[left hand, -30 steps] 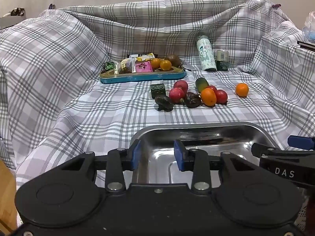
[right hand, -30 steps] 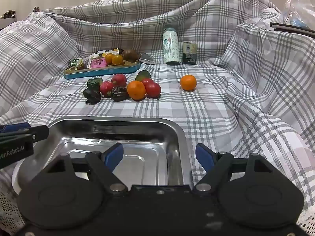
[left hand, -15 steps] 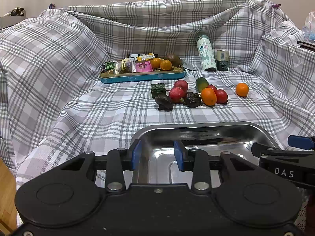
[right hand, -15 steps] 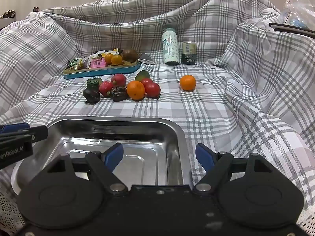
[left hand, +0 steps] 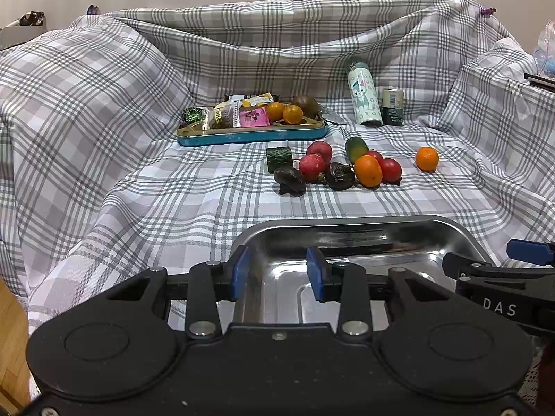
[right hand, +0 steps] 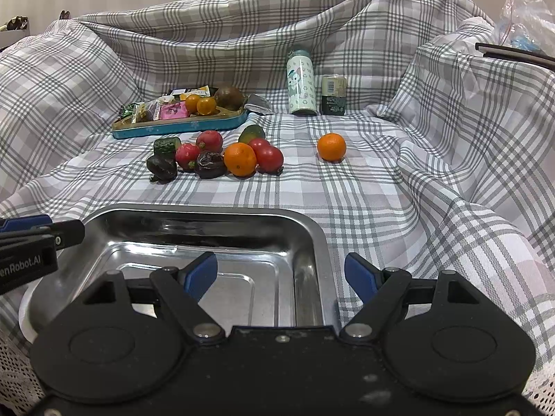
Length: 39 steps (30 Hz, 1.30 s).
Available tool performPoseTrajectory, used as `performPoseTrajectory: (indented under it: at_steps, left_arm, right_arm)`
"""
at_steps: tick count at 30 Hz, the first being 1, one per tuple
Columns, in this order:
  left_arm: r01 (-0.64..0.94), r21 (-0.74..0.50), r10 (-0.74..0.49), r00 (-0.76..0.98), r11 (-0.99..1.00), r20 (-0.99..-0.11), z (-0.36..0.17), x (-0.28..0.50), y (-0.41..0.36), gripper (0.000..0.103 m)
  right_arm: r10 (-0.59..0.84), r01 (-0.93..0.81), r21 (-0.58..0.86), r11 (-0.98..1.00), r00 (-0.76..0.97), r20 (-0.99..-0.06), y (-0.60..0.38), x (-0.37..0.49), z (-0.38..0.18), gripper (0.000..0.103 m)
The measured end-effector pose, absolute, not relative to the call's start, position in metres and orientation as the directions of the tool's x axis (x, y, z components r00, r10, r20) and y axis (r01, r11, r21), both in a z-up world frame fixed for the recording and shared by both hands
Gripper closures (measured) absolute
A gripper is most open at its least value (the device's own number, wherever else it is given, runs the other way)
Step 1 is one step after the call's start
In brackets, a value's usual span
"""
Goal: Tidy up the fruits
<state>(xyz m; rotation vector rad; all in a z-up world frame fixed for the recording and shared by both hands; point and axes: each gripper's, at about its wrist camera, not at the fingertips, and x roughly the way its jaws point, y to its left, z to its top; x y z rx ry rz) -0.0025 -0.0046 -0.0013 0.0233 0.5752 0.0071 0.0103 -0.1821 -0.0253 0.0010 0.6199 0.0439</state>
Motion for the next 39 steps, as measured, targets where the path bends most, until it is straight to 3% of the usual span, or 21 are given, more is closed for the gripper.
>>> performPoseTrajectory:
  at_steps: [39]
  left_arm:
    - [-0.003, 0.024, 0.016, 0.839, 1.0, -0.544, -0.0014, -0.0024, -0.0059, 0.058]
  right_arm:
    - [0.04, -0.045, 0.006, 0.999, 0.815, -0.579, -0.1806, 0.0095, -0.026, 0.02]
